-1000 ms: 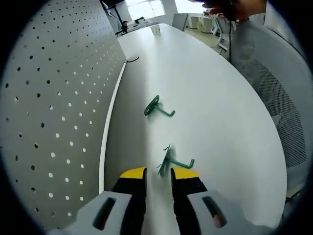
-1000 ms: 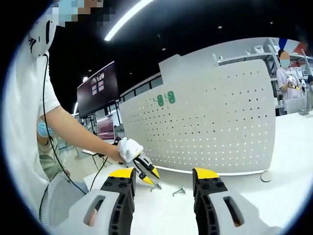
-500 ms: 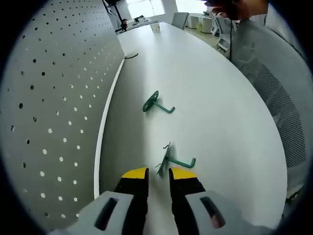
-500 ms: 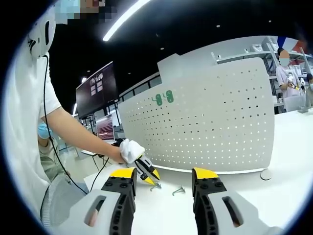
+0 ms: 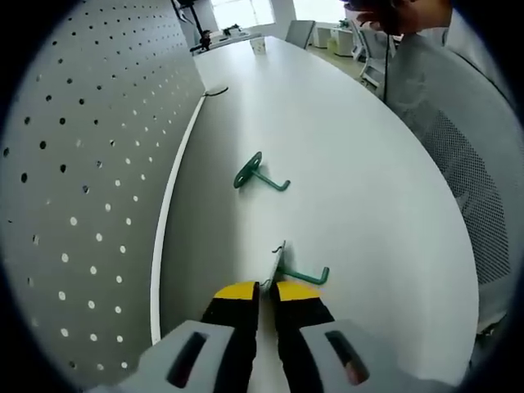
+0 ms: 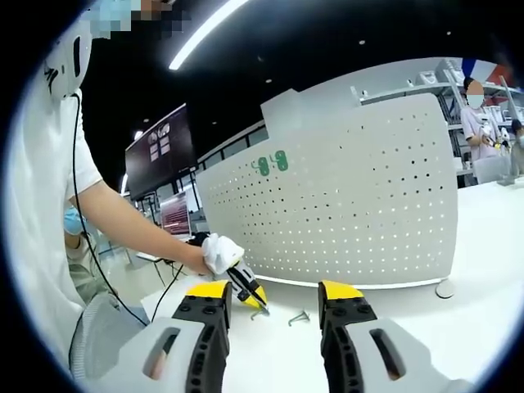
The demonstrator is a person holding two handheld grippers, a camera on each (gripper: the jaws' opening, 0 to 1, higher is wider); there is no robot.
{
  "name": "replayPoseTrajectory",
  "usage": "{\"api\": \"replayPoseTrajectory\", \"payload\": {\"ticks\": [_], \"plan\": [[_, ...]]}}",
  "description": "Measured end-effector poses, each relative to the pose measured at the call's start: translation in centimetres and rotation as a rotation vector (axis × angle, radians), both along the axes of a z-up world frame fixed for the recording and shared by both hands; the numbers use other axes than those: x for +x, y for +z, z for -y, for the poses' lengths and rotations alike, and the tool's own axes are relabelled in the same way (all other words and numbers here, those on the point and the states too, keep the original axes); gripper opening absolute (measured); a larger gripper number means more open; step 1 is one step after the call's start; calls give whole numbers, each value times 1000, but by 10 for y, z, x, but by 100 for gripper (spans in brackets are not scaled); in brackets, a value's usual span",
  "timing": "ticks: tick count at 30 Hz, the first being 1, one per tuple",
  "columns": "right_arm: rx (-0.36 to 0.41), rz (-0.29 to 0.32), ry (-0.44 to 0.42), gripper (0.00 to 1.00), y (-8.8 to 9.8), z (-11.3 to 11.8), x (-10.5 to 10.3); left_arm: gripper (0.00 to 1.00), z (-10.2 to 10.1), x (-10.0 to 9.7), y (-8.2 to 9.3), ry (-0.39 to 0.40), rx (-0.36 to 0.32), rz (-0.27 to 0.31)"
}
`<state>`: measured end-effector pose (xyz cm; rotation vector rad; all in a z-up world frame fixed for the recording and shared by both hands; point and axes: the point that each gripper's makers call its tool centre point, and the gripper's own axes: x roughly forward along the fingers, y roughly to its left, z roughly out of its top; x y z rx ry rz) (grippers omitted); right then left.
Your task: Insert the hook assembly into the mounting plate slot until the hook locks in place.
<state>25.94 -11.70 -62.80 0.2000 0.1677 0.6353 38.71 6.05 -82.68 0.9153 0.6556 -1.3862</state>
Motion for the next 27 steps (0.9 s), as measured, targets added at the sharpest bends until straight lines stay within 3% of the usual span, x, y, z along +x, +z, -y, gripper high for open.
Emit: {"api": "replayPoseTrajectory", "payload": {"ticks": [19,25,27], "plan": [[6,1,-8,40,1,2,1,2,-2,-2,0,47,-11,-21],[6,-2,-10,40,0,2,1,1,-3,0,1,57,-24,-4],[4,1,-12,40,1,3,1,1,-2,-2,2,92,-56,-42]]}}
